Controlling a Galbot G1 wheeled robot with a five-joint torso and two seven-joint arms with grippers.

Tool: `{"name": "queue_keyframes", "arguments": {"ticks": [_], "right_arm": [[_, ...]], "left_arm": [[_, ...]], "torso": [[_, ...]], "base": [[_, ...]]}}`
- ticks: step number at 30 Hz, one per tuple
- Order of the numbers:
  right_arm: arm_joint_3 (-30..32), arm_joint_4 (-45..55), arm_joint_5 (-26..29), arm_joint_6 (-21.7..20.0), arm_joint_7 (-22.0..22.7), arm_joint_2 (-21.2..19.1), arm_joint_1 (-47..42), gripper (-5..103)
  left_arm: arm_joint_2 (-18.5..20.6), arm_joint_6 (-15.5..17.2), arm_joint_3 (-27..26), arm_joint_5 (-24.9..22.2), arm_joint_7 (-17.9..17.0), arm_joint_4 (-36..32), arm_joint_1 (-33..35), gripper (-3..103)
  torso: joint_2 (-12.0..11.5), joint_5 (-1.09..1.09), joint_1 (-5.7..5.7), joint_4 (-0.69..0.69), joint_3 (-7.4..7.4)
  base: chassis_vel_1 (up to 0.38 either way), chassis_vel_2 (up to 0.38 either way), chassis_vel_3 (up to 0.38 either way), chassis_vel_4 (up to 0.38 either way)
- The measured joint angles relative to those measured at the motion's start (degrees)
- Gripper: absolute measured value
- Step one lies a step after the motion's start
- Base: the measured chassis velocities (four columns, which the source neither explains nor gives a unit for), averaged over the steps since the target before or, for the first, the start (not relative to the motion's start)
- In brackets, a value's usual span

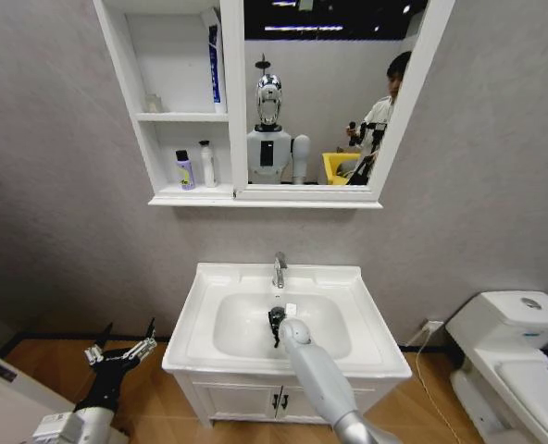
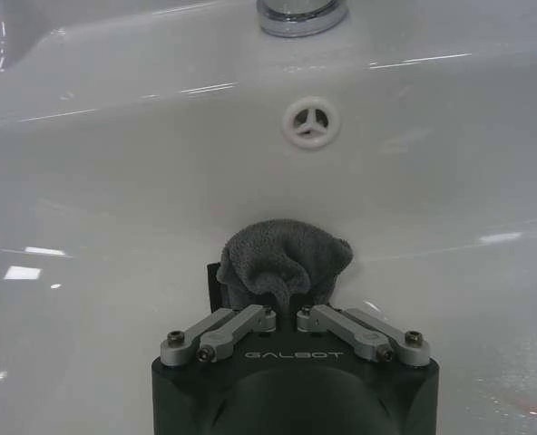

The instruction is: Move facial cleanser and shampoo from washbasin to cabinet, then wipe washbasin with towel.

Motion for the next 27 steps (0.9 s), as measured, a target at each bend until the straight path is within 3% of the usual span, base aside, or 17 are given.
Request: {"name": "queue_keyframes", "arguments": {"ticks": [6,18,27], "right_arm": [[0.2,2.4,0.2,-0.3,0.9,-1.8,-1.5,5],[4.9,12.1,4.0,-2.4,1.6,-11.8,-8.0,5],[3.6,9.7,3.9,-2.5,0.1,-9.6,-5.8,5]], "left_arm": [[0.0,0.0,0.0,0.0,0.0,0.0,0.0,100],[0.0,0.0,0.0,0.0,0.0,0.0,0.0,100],[0.0,0.0,0.0,0.0,0.0,0.0,0.0,100]], "torso": [[0.0,0.05,0.02,0.10,0.01],[0.0,0.01,0.01,0.02,0.01],[0.0,0.01,0.02,-0.03,0.02]], "base": [[0.000,0.000,0.000,0.000],[0.000,0.000,0.000,0.000],[0.000,0.000,0.000,0.000]]}}
